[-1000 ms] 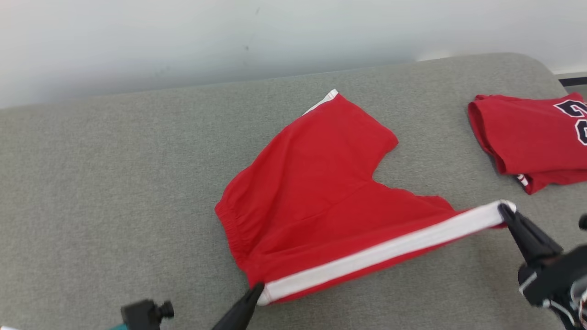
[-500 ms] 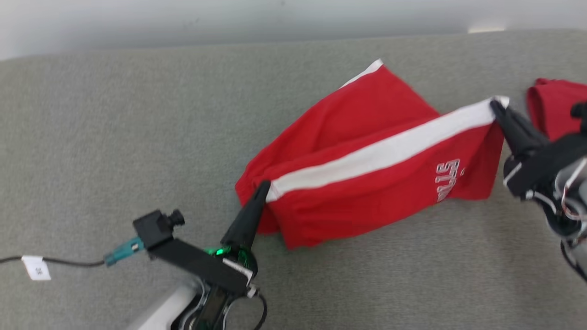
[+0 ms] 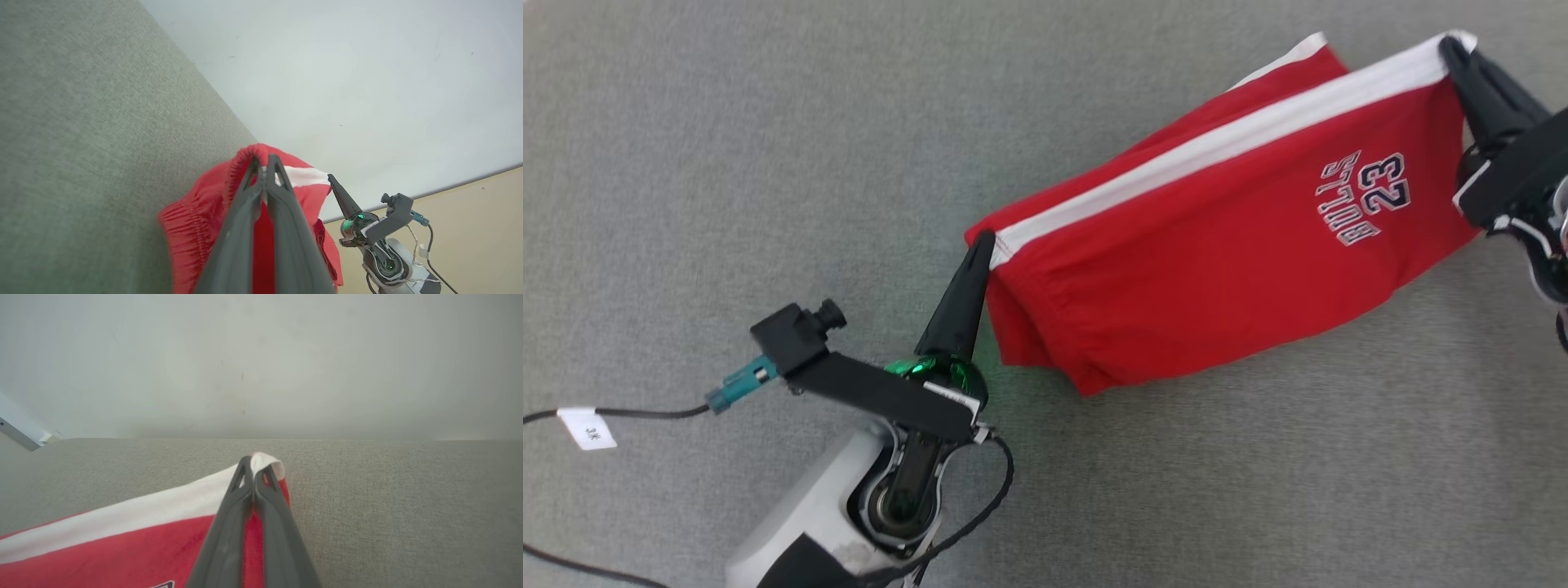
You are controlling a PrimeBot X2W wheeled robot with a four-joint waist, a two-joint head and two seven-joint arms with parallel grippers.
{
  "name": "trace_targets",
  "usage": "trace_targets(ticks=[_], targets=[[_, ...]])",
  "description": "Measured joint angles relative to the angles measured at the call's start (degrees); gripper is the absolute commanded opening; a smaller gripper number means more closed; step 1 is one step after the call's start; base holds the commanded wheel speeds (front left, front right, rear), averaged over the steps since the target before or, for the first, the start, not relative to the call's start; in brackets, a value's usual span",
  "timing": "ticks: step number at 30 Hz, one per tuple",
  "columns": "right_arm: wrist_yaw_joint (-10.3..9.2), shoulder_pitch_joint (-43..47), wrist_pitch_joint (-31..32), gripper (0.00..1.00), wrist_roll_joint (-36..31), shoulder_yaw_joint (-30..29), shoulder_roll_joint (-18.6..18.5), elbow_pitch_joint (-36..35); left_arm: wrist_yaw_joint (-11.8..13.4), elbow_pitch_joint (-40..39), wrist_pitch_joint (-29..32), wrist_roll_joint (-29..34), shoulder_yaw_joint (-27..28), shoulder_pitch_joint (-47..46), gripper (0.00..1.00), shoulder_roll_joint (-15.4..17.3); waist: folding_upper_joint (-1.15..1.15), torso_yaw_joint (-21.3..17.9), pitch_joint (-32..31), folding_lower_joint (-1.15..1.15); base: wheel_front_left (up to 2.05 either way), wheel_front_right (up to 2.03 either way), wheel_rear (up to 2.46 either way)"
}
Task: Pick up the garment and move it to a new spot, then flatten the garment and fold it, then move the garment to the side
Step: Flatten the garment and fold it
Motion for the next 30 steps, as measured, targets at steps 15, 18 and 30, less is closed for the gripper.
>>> trace_targets(ticks=[15, 18, 30], targets=[[0.0, -9.89, -0.78, 0.0, 2.91, 8.79, 1.47, 7.33, -0.02, 5.78, -0.09, 7.03, 3.27, -5.98, 0.0, -6.12, 0.0, 4.09, 5.87, -0.02, 0.0, 0.0, 0.0], [0.0, -10.83, -1.66, 0.0, 3.79, 10.28, 1.65, 8.62, 0.56, 6.7, -0.09, 8.12, 3.32, -6.54, 0.0, -6.79, 0.0, 4.65, 6.26, -0.02, 0.0, 0.0, 0.0], [0.0, -13.28, -3.9, 0.5, 7.56, 15.96, 1.53, 12.32, 3.28, 9.33, -0.08, 9.99, 3.09, -7.39, 0.23, -7.73, 0.0, 5.22, 6.32, -0.02, 0.0, 0.0, 0.0]])
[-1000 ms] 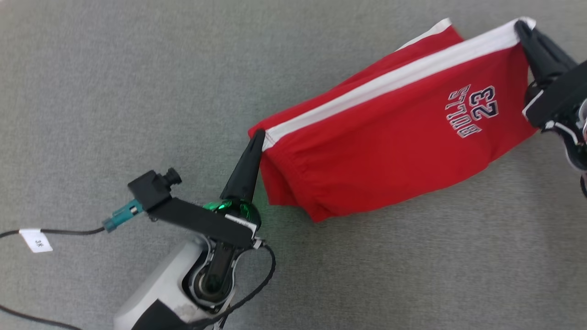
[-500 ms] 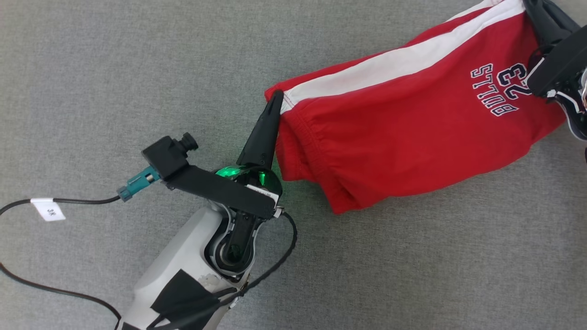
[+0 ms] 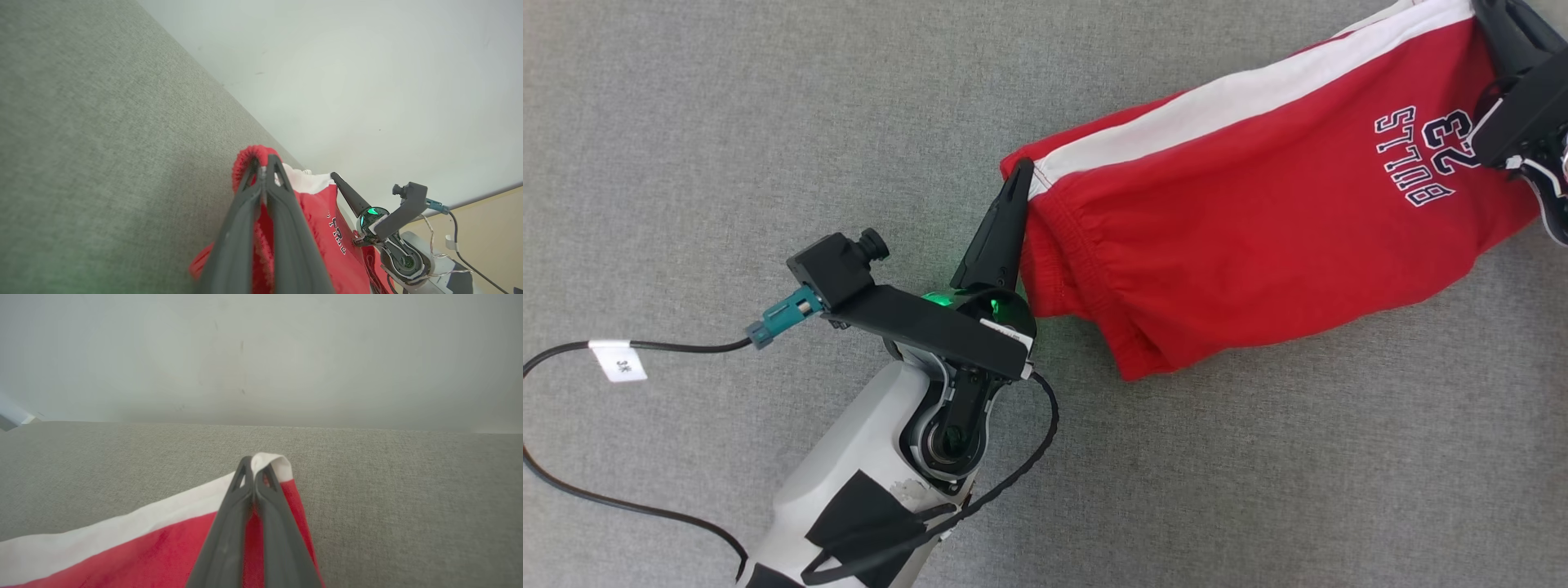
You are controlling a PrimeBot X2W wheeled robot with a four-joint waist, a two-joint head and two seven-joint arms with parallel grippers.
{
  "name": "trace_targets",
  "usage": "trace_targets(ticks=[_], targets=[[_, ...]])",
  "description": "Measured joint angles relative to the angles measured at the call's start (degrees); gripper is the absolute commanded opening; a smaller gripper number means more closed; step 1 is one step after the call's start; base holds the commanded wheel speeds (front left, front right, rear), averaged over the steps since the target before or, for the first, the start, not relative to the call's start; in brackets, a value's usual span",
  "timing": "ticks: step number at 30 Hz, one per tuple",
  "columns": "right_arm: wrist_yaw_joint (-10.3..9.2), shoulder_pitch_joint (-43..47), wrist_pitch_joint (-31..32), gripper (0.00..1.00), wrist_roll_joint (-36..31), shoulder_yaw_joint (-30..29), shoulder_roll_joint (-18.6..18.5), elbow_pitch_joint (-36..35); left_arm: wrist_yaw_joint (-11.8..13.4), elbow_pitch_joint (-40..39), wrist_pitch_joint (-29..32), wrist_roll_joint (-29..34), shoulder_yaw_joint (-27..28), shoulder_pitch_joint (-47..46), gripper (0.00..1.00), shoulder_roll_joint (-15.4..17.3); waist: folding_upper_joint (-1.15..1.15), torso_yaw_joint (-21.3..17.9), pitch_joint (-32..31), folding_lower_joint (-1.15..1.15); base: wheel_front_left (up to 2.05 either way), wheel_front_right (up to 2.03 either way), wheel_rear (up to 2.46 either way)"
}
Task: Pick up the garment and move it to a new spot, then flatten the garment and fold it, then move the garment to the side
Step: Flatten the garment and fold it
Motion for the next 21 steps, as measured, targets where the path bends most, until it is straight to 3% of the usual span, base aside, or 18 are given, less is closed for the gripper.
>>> trace_targets(ticks=[1, 2, 3, 4, 15, 21], targets=[[0.0, -0.1, -0.21, 1.0, 0.2, 0.25, 0.21, 0.32, 0.53, 0.29, 0.09, 0.15, -0.19, -0.15, 0.47, -0.01, 0.0, -0.08, -0.08, 0.0, 0.0, 0.0, 0.0], [0.0, -0.2, -0.33, 1.0, 0.44, 0.54, 0.44, 0.59, 0.93, 0.54, 0.11, 0.44, -0.26, -0.16, 0.84, -0.03, 0.0, -0.16, -0.2, 0.0, 0.0, 0.0, 0.0], [0.0, -0.24, -0.4, 1.0, 0.53, 0.78, 0.67, 0.91, 1.52, 0.8, 0.32, 0.47, -0.31, -0.18, 0.84, -0.01, 0.0, -0.26, -0.34, 0.0, 0.0, 0.0, 0.0], [0.0, -0.24, -0.63, 1.0, 0.71, 1.02, 0.92, 1.16, 2.11, 1.21, 0.35, 0.9, -0.54, -0.24, 1.0, 0.07, 0.0, -0.37, -0.53, 0.0, 0.0, 0.0, 0.0], [0.0, 1.51, -3.67, 1.0, 1.42, 2.83, 2.38, 0.23, 10.47, 4.56, 0.77, 6.23, -1.3, 1.7, 1.0, 6.02, 0.0, -2.21, -4.05, 0.0, 0.0, 0.0, 0.0], [0.0, 6.38, -5.38, 1.0, 1.88, 3.05, 3.01, -1.38, 15.13, -0.29, 0.22, 15.66, -1.71, 7.26, 1.0, 10.67, 0.0, -3.44, -7.09, 0.01, 0.0, 0.0, 0.0]])
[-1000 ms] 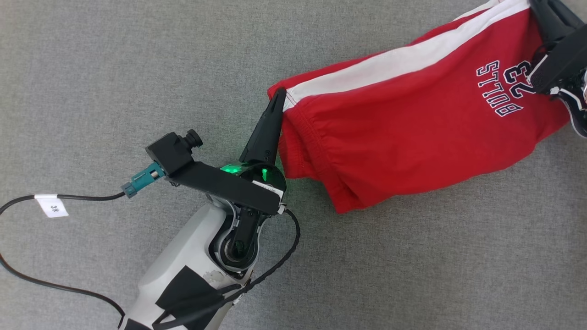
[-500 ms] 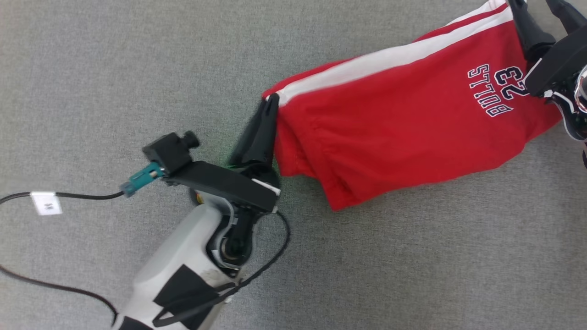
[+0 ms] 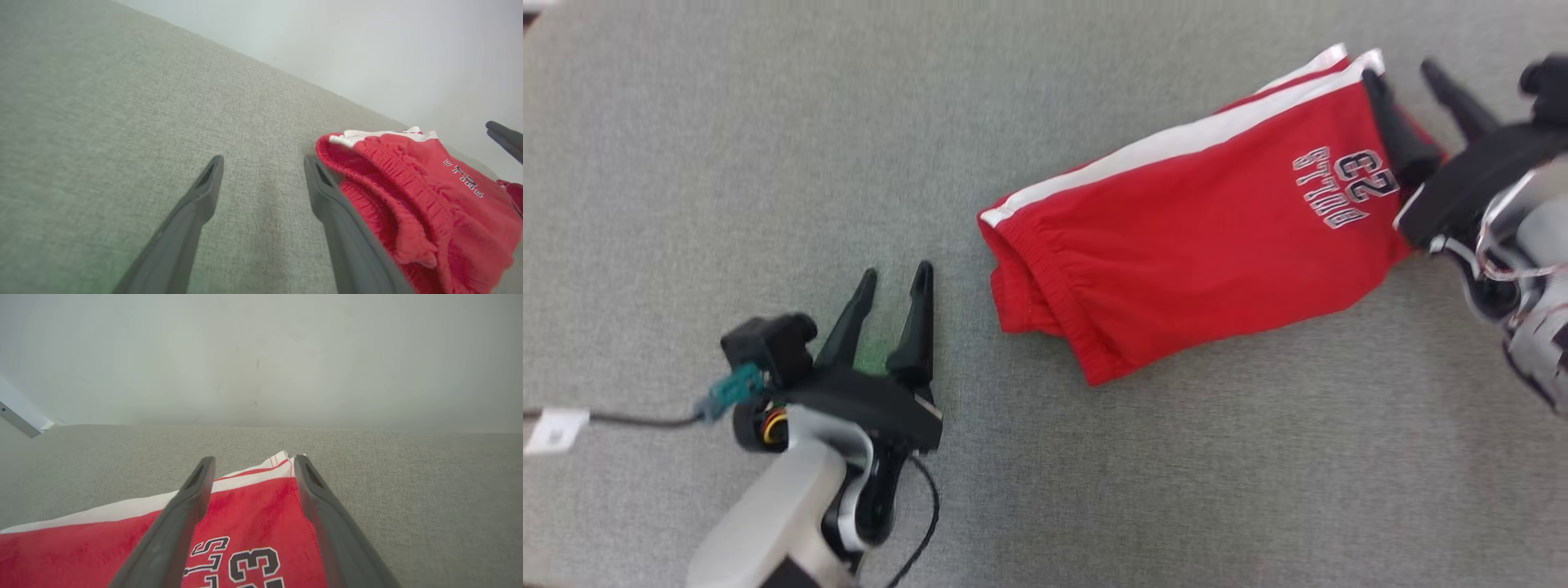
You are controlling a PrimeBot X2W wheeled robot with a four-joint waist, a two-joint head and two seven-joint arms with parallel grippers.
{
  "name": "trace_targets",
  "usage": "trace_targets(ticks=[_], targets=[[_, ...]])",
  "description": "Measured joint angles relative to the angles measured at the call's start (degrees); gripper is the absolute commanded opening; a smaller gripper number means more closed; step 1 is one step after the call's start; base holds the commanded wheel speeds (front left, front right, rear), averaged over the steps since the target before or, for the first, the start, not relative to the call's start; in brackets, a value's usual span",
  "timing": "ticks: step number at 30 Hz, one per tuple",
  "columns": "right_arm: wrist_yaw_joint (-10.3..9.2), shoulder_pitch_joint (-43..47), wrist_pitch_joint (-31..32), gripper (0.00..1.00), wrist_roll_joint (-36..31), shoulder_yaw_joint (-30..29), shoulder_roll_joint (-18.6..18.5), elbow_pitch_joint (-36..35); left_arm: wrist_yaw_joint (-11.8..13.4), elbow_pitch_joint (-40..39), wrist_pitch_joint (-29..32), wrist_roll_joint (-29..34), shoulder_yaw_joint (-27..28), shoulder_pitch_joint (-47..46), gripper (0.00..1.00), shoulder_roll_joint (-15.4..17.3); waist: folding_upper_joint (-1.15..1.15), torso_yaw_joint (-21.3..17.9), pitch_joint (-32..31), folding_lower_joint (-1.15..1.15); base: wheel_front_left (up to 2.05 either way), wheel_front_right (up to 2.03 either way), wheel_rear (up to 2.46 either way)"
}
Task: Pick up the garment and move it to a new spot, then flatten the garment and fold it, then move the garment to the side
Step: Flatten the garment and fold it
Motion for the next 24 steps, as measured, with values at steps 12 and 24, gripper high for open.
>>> trace_targets(ticks=[12, 24], targets=[[0.0, 12.42, -0.24, 1.0, -8.56, -13.91, 0.37, -3.9, 7.6, -19.38, -0.21, 22.07, 2.78, 17.14, 1.0, 1.34, 0.0, -1.17, -6.32, -0.01, 0.0, 0.0, 0.0], [0.0, 21.99, -0.25, 1.0, -13.44, -21.28, 0.81, -3.44, 9.25, -24.26, -0.22, 30.66, 1.11, 26.31, 1.0, -1.56, -0.01, -0.05, -8.73, -0.01, 0.0, 0.0, 0.0]])
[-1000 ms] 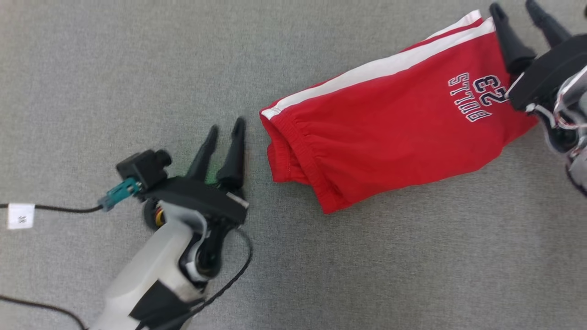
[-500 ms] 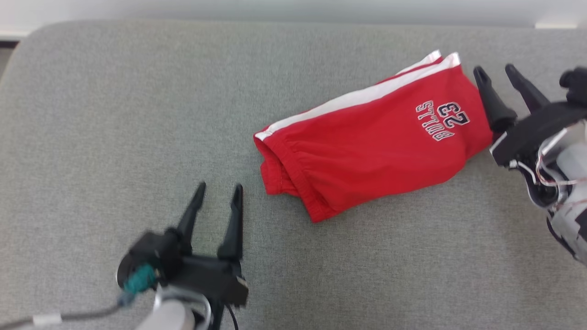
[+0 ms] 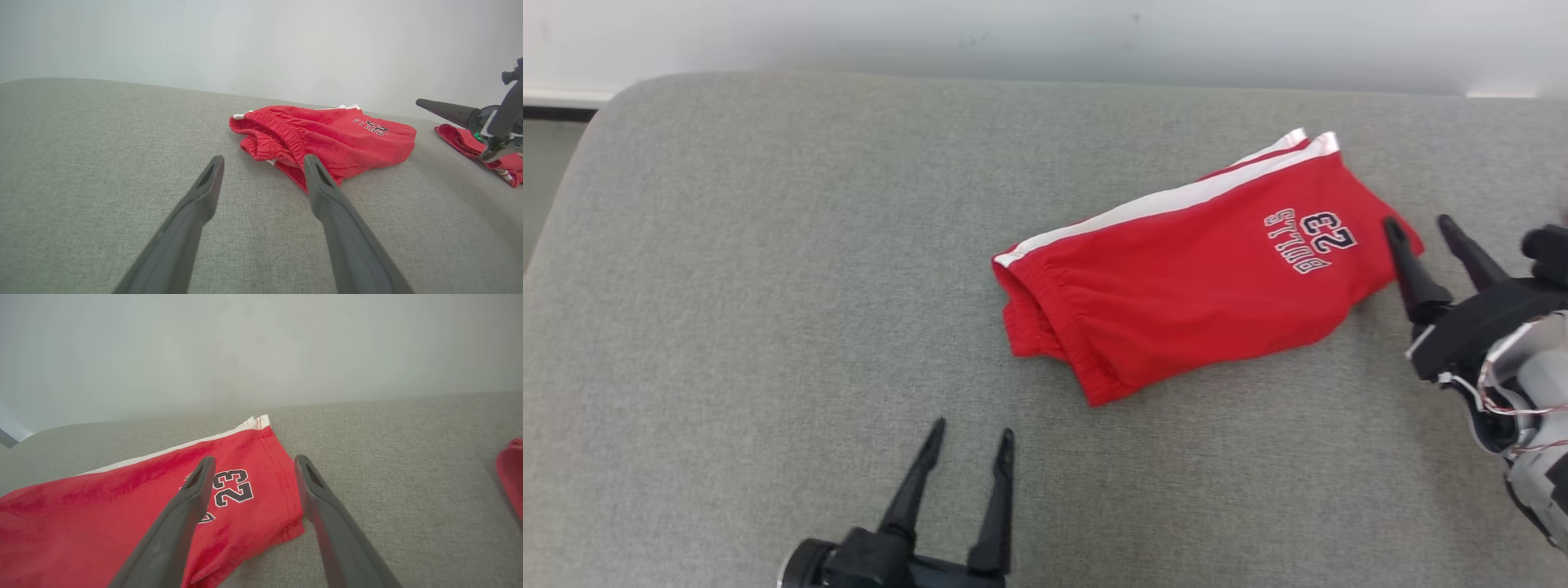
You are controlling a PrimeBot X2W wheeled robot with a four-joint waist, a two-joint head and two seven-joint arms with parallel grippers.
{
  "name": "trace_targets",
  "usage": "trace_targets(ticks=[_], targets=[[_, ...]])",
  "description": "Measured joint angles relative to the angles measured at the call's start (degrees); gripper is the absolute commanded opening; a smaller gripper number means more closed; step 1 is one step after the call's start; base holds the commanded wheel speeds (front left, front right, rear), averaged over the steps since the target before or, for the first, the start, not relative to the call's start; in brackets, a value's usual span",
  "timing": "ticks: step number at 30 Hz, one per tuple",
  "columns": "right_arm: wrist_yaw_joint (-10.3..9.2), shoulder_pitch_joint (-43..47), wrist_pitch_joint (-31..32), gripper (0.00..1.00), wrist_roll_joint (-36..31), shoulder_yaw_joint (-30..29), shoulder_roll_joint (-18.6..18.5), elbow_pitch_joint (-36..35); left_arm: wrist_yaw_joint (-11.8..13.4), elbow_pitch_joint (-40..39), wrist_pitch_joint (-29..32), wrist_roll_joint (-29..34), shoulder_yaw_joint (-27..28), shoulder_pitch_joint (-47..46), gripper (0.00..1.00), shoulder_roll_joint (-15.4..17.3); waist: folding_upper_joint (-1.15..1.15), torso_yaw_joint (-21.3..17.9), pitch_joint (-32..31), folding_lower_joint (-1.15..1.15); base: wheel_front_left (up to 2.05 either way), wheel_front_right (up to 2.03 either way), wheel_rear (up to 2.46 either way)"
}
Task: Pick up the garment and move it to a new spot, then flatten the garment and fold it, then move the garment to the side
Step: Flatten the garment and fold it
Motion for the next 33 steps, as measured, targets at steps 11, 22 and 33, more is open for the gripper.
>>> trace_targets(ticks=[11, 22, 33], targets=[[0.0, -0.77, 0.0, 1.0, 0.85, -3.36, -0.86, 9.17, -2.57, -0.03, 0.01, 2.55, -1.03, -0.01, 1.0, -2.78, 0.0, 2.95, 3.23, 0.02, 0.0, 0.0, 0.0], [-0.04, -4.99, 0.54, 1.0, 2.89, 1.32, 0.88, 14.97, -4.83, 1.45, 0.01, 4.13, -1.47, -1.24, 1.0, -4.83, 0.0, 5.84, 6.7, 0.01, 0.0, 0.0, 0.0], [-0.03, -6.31, 0.29, 0.0, 4.77, 6.19, 1.94, 15.86, -5.52, 2.22, 0.01, 4.55, -0.66, -1.46, 1.0, -5.44, 0.0, 5.57, 6.32, 0.01, 0.0, 0.0, 0.0]])
